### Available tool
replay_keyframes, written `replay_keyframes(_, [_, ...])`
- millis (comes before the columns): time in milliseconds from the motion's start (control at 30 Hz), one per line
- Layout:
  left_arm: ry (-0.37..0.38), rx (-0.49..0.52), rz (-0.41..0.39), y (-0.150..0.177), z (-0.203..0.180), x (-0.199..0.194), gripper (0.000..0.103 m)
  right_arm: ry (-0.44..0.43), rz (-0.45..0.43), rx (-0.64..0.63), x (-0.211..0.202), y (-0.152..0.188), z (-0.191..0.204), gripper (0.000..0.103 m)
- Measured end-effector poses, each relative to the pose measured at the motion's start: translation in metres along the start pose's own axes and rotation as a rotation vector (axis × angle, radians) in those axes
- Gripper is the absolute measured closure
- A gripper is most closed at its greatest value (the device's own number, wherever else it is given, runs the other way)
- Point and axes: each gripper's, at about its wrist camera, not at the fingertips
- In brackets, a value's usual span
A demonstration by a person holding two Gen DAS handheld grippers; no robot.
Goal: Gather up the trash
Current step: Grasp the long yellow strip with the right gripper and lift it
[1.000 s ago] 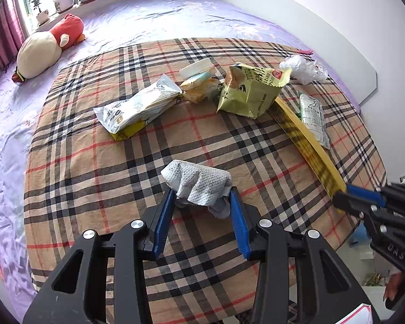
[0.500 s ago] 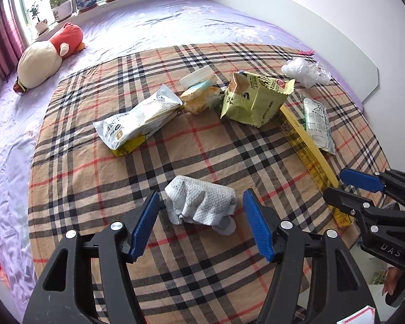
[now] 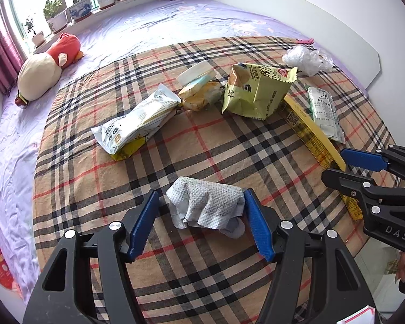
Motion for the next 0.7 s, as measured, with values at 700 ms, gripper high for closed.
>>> replay_keyframes(700, [0.017, -0.023, -0.003, 0.0056, 0.0011, -0.0080, 0.057, -0.002, -0.003, 0.008, -0.0018, 0.0017, -0.0029, 0.089])
Point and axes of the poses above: each gripper's, at about its wrist camera, not at the fingertips, and x roughly the way its jaws point, z to its left, y to its underside, and after that the axes turned 1 degree about y, right-handed
